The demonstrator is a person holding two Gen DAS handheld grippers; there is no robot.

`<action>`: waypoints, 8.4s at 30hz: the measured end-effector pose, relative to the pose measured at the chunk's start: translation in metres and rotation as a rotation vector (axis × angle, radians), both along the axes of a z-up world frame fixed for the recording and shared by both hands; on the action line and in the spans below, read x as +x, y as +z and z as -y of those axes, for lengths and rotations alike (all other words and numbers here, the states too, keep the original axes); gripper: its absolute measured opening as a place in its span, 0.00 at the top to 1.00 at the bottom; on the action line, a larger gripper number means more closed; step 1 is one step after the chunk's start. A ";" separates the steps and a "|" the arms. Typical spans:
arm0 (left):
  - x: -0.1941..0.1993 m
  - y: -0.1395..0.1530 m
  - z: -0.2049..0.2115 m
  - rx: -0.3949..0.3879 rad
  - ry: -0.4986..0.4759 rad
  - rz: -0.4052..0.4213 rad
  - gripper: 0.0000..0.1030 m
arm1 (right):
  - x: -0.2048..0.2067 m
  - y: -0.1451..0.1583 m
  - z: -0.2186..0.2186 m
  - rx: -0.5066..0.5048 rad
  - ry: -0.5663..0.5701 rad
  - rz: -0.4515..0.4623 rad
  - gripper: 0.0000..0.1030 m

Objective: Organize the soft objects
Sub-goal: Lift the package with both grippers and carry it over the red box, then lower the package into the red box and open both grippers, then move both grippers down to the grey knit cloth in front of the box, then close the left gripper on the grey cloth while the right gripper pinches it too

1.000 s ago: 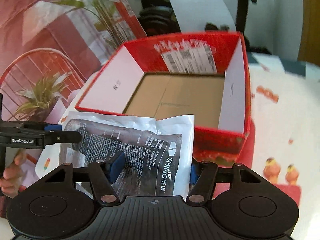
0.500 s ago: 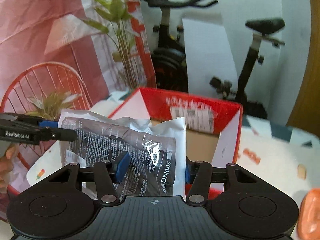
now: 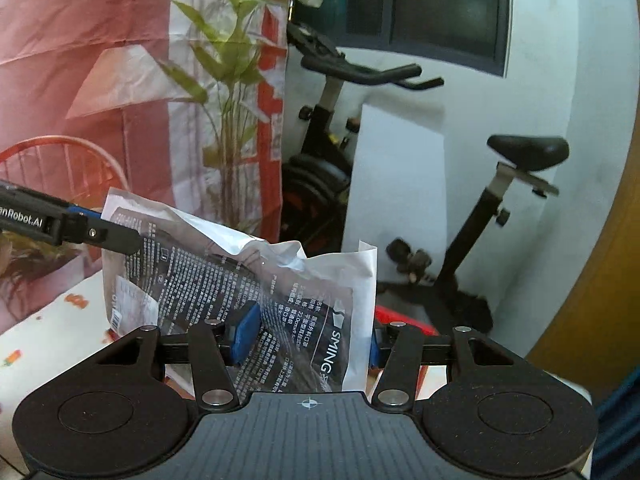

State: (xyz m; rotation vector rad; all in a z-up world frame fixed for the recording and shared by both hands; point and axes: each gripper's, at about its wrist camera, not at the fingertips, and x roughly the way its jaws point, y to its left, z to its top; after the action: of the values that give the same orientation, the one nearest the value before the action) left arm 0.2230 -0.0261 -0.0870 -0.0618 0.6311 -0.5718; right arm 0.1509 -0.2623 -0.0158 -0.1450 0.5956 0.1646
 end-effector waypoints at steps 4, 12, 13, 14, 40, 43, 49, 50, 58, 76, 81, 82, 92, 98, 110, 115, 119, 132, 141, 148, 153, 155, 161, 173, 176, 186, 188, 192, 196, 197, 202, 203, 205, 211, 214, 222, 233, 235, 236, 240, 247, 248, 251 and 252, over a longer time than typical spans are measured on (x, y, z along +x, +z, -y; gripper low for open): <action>0.024 0.000 0.015 0.002 0.018 0.011 0.48 | 0.025 -0.012 0.017 0.009 -0.013 0.016 0.54; 0.076 -0.031 0.036 0.049 0.050 -0.052 0.48 | 0.078 -0.052 0.038 0.015 -0.007 -0.054 0.54; 0.083 -0.036 0.038 0.061 0.050 -0.057 0.48 | 0.084 -0.055 0.040 0.020 -0.006 -0.060 0.54; 0.089 -0.038 0.038 0.068 0.051 -0.062 0.49 | 0.091 -0.059 0.042 0.027 -0.007 -0.067 0.54; 0.151 -0.066 0.055 0.213 0.095 -0.050 0.63 | 0.158 -0.113 0.033 -0.063 -0.092 -0.098 0.48; 0.151 -0.069 0.056 0.236 0.092 -0.040 0.63 | 0.161 -0.113 0.035 -0.053 -0.092 -0.129 0.44; 0.147 -0.071 0.054 0.281 0.117 -0.008 0.64 | 0.160 -0.107 0.041 -0.019 -0.090 -0.181 0.32; 0.148 -0.071 0.053 0.283 0.121 -0.006 0.64 | 0.159 -0.106 0.039 -0.036 -0.083 -0.189 0.32; 0.148 -0.071 0.048 0.272 0.140 -0.023 0.64 | 0.157 -0.099 0.038 -0.090 -0.088 -0.247 0.37; 0.134 -0.077 0.054 0.285 0.084 -0.017 0.68 | 0.159 -0.117 0.041 -0.040 -0.172 -0.325 0.68; 0.125 -0.068 0.050 0.274 0.089 0.006 0.68 | 0.148 -0.107 0.049 0.026 -0.255 -0.319 0.36; 0.122 -0.065 0.048 0.271 0.091 0.021 0.68 | 0.145 -0.103 0.051 0.036 -0.271 -0.308 0.31; 0.087 -0.040 0.031 0.207 0.133 0.058 0.08 | 0.100 -0.067 0.060 0.183 -0.329 -0.177 0.00; 0.057 -0.027 0.024 0.219 0.160 0.082 0.00 | 0.065 -0.056 0.060 0.225 -0.343 -0.102 0.00; -0.023 -0.016 -0.002 0.232 0.215 0.132 0.00 | -0.026 -0.045 0.023 0.275 -0.331 0.083 0.00; -0.060 -0.018 -0.010 0.218 0.259 0.148 0.00 | -0.067 -0.052 0.013 0.327 -0.368 0.146 0.00; -0.086 -0.021 -0.015 0.216 0.278 0.146 0.00 | -0.091 -0.061 -0.004 0.299 -0.352 0.122 0.00; -0.143 -0.040 -0.034 0.226 0.314 0.137 0.00 | -0.160 -0.087 -0.026 0.271 -0.384 0.096 0.00; -0.148 -0.074 -0.043 0.210 0.349 0.060 0.01 | -0.157 -0.115 -0.040 0.233 -0.321 0.024 0.01; -0.149 -0.108 -0.045 0.203 0.328 -0.056 0.04 | -0.161 -0.137 -0.041 0.231 -0.295 -0.051 0.04; -0.158 -0.117 -0.044 0.176 0.322 -0.092 0.09 | -0.169 -0.150 -0.044 0.210 -0.273 -0.090 0.09; -0.161 -0.120 -0.040 0.184 0.299 -0.099 0.10 | -0.170 -0.152 -0.046 0.205 -0.261 -0.104 0.13; -0.160 -0.132 -0.034 0.153 0.256 -0.149 0.14 | -0.172 -0.160 -0.042 0.215 -0.241 -0.138 0.14; -0.164 -0.144 -0.019 0.138 0.162 -0.147 0.14 | -0.173 -0.173 -0.053 0.169 -0.170 -0.164 0.14; -0.163 -0.147 -0.019 0.127 0.151 -0.162 0.15 | -0.173 -0.175 -0.051 0.178 -0.166 -0.170 0.13; -0.157 -0.158 -0.022 0.056 0.114 -0.206 0.49 | -0.168 -0.184 -0.054 0.187 -0.144 -0.208 0.11; -0.156 -0.160 -0.021 0.060 0.116 -0.215 0.45 | -0.168 -0.185 -0.054 0.182 -0.145 -0.208 0.11; -0.156 -0.158 -0.026 0.067 0.156 -0.215 0.30 | -0.169 -0.186 -0.054 0.179 -0.143 -0.204 0.11; -0.155 -0.154 -0.035 0.039 0.213 -0.198 0.16 | -0.168 -0.186 -0.053 0.178 -0.156 -0.203 0.11; -0.153 -0.156 -0.037 0.035 0.224 -0.209 0.16 | -0.168 -0.186 -0.053 0.177 -0.158 -0.202 0.12; -0.146 -0.166 -0.045 -0.024 0.238 -0.271 0.16 | -0.170 -0.187 -0.051 0.177 -0.168 -0.202 0.12; -0.145 -0.168 -0.046 -0.031 0.237 -0.282 0.14 | -0.170 -0.187 -0.051 0.175 -0.169 -0.202 0.12; -0.142 -0.172 -0.045 -0.036 0.229 -0.315 0.12 | -0.169 -0.188 -0.052 0.160 -0.168 -0.200 0.12; -0.140 -0.179 -0.041 -0.048 0.206 -0.340 0.13 | -0.168 -0.190 -0.055 0.144 -0.163 -0.199 0.11; -0.141 -0.179 -0.040 -0.049 0.204 -0.329 0.17 | -0.168 -0.189 -0.054 0.142 -0.166 -0.199 0.12; -0.144 -0.178 -0.041 -0.044 0.182 -0.310 0.43 | -0.168 -0.189 -0.046 0.140 -0.219 -0.174 0.05; -0.144 -0.181 -0.042 -0.037 0.188 -0.315 0.53 | -0.174 -0.182 -0.059 0.129 -0.138 -0.150 0.28; -0.144 -0.181 -0.043 -0.037 0.191 -0.317 0.54 | -0.175 -0.181 -0.063 0.122 -0.121 -0.151 0.34; -0.145 -0.181 -0.043 -0.038 0.193 -0.317 0.55 | -0.175 -0.180 -0.063 0.123 -0.116 -0.152 0.38; -0.145 -0.181 -0.044 -0.042 0.195 -0.318 0.55 | -0.174 -0.181 -0.064 0.129 -0.103 -0.162 0.47; -0.144 -0.181 -0.044 -0.045 0.195 -0.319 0.55 | -0.174 -0.182 -0.060 0.126 -0.143 -0.146 0.38; -0.144 -0.181 -0.044 -0.046 0.196 -0.321 0.55 | -0.174 -0.181 -0.059 0.125 -0.153 -0.142 0.35; -0.144 -0.182 -0.045 -0.045 0.197 -0.323 0.55 | -0.173 -0.182 -0.053 0.118 -0.194 -0.134 0.23; -0.143 -0.182 -0.044 -0.044 0.197 -0.323 0.55 | -0.173 -0.183 -0.051 0.123 -0.203 -0.137 0.22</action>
State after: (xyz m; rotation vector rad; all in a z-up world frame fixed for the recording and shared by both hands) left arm 0.0796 0.0183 -0.2688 -0.2587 0.9154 -0.3868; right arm -0.0217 -0.2118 -0.1987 0.0462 0.7311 0.0139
